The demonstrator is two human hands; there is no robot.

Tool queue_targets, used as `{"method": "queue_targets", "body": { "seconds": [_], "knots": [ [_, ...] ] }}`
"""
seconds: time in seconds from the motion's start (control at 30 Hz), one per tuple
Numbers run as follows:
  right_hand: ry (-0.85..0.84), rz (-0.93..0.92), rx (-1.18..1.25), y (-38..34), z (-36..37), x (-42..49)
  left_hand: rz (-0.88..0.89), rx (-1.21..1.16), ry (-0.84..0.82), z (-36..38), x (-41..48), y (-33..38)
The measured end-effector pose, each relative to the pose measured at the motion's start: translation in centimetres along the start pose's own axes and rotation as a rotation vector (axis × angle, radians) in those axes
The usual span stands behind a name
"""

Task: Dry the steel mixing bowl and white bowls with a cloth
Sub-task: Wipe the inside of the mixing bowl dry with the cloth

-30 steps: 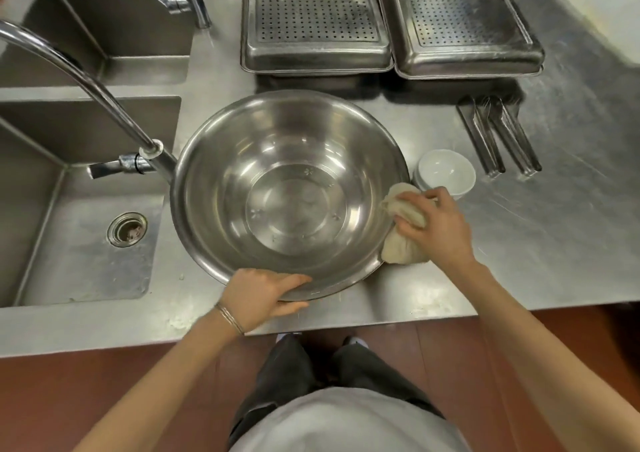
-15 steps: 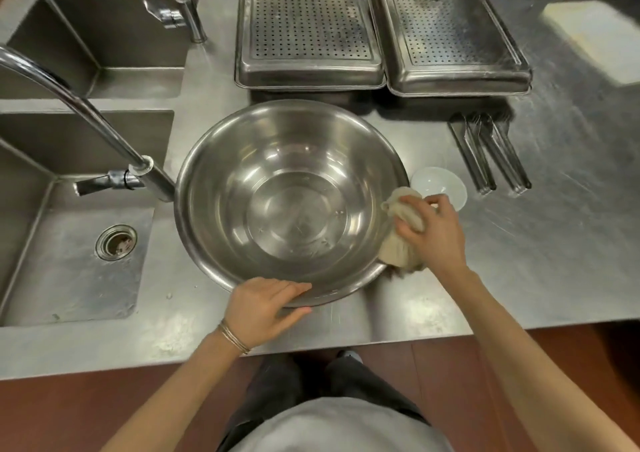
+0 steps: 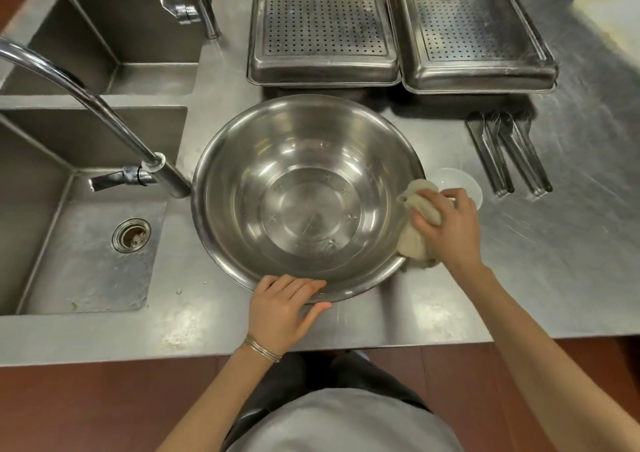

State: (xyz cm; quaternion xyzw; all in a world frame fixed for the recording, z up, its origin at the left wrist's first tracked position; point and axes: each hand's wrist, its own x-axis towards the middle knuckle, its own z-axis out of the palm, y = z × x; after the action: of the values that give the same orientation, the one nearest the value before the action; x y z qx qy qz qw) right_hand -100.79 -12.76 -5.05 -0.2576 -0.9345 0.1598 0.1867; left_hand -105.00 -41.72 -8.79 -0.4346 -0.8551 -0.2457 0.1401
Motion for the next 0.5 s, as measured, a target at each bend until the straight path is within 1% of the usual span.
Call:
{"method": "queue_targets", "body": {
  "seconds": [0.07,0.17,0.27,0.33,0.43,0.5],
  "knots": [
    [0.015,-0.022,-0.043,-1.0,0.7,-0.4,0.017,0.011,0.013,0.1,-0.1,-0.3],
    [0.009,-0.118,-0.113,-3.4,1.9,-4.5,0.028,0.023,0.021,0.2,-0.2,-0.6],
    [-0.044,-0.262,-0.083,-7.1,2.6,-9.5,0.040,0.014,0.035,0.2,-0.6,-1.0],
    [-0.084,-0.346,-0.035,-8.7,2.9,-11.0,0.075,0.020,0.019,-0.1,-1.0,-1.5],
    [-0.096,-0.393,-0.005,-7.6,2.9,-9.9,0.090,0.020,0.000,-0.9,-1.8,-2.3],
    [-0.063,-0.359,-0.033,-5.8,2.5,-7.7,0.054,0.013,0.001,-1.4,-1.9,-2.6]
  ]
}}
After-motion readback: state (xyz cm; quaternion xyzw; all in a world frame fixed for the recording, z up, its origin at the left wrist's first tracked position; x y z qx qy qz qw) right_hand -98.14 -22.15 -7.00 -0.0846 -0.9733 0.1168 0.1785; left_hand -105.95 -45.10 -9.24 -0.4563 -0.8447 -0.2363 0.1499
